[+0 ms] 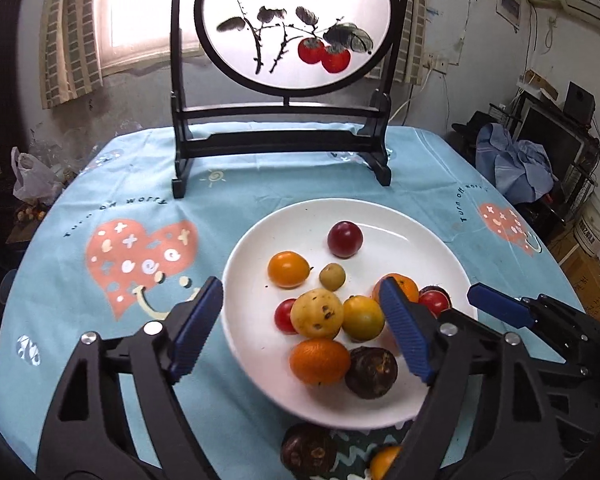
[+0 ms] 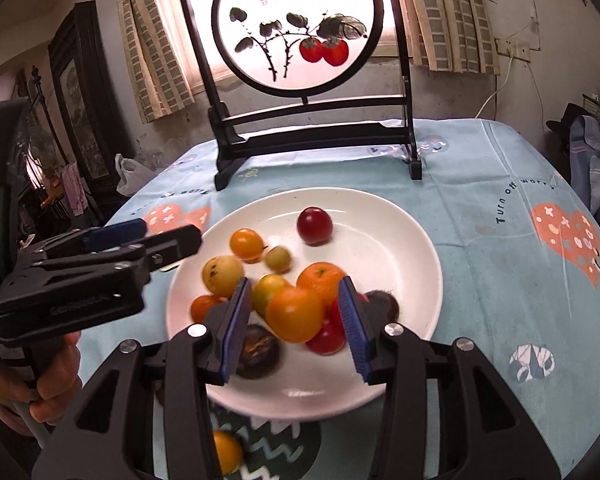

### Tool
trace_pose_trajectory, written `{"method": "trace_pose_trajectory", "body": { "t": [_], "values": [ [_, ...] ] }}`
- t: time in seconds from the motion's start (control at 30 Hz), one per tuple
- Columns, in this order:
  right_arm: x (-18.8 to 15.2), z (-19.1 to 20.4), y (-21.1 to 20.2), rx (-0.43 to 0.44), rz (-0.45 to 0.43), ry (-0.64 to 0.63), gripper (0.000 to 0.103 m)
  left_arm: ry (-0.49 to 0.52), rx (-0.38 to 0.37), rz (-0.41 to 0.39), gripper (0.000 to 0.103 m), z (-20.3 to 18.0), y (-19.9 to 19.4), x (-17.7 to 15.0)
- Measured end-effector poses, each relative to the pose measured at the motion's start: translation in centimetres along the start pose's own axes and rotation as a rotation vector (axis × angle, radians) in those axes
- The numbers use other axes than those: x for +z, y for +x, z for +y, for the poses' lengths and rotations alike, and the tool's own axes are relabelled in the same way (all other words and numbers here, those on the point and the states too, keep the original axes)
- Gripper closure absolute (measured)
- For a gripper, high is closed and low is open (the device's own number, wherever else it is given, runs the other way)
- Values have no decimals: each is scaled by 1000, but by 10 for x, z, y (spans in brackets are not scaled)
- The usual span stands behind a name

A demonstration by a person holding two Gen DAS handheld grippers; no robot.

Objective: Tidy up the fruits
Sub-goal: 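Carry the orange and yellow-green fruit onto the white plate while both grippers release, then grasp a yellow-orange tomato with the right gripper while the left gripper grasps a dark brown fruit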

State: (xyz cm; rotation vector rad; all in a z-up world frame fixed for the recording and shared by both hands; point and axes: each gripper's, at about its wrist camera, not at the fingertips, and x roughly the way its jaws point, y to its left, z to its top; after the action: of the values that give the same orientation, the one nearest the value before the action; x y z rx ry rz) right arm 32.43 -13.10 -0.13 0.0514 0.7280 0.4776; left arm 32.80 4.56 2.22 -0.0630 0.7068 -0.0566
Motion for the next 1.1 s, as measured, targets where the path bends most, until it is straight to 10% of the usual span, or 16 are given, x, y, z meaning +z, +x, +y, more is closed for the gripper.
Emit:
{"method": "trace_pose_trajectory", "body": {
  "t": [0.37, 1.1],
  "values": [
    [-73, 38, -19, 45, 84, -78, 45, -154, 69, 35, 4, 44, -36, -89],
    [-93, 55, 18, 21, 204, -154, 45, -221, 127, 62, 4, 58, -37, -95]
  ]
}}
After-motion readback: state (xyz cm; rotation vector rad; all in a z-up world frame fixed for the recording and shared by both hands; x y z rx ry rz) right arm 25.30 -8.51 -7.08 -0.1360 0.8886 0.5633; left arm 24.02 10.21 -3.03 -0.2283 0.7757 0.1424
